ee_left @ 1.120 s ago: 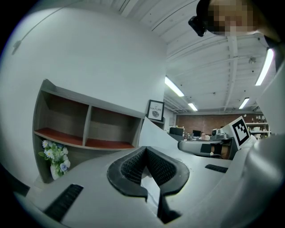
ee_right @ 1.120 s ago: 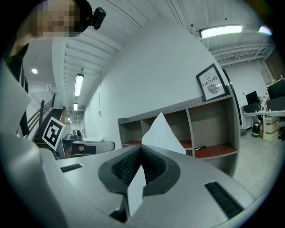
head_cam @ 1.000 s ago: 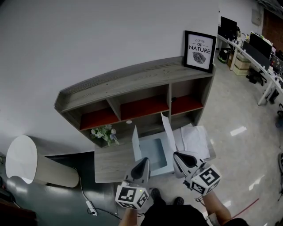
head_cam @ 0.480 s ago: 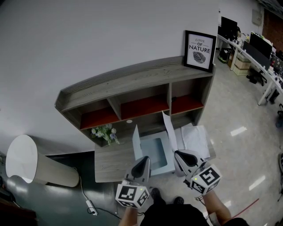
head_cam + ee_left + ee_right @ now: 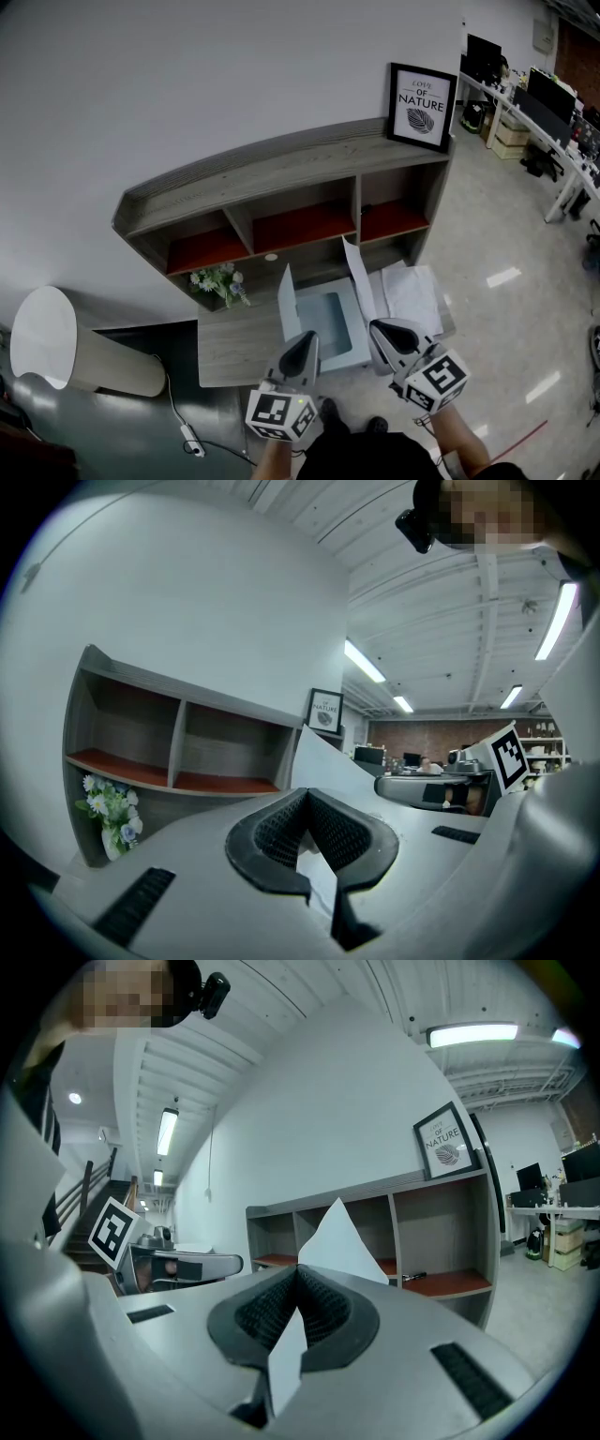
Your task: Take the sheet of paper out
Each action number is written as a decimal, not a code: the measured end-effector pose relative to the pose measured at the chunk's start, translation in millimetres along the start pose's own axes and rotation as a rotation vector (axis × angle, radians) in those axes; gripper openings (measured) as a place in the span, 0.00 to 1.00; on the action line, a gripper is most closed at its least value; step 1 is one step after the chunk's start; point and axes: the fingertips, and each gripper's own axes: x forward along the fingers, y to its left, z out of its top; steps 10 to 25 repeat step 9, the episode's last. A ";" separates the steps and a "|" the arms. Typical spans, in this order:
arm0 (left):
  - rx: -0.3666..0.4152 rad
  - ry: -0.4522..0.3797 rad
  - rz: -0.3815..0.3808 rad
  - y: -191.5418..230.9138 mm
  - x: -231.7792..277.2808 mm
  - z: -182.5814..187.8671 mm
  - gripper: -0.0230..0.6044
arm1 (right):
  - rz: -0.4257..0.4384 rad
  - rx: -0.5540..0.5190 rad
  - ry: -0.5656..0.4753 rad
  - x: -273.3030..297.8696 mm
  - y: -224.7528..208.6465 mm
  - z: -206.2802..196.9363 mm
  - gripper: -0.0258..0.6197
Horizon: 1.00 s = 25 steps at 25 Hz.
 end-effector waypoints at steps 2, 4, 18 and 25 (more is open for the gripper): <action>-0.002 0.002 0.000 0.3 1.1 -1.9 0.06 | 0.000 -0.002 -0.001 0.6 -0.6 -0.3 0.06; -0.002 0.004 0.000 1.0 1.9 -3.1 0.06 | 0.001 -0.004 -0.001 1.4 -0.8 -0.5 0.06; 0.000 0.005 0.001 4.6 2.4 -3.8 0.06 | 0.002 -0.008 -0.002 4.4 -0.1 -1.2 0.06; 0.000 0.005 0.001 4.6 2.4 -3.8 0.06 | 0.002 -0.008 -0.002 4.4 -0.1 -1.2 0.06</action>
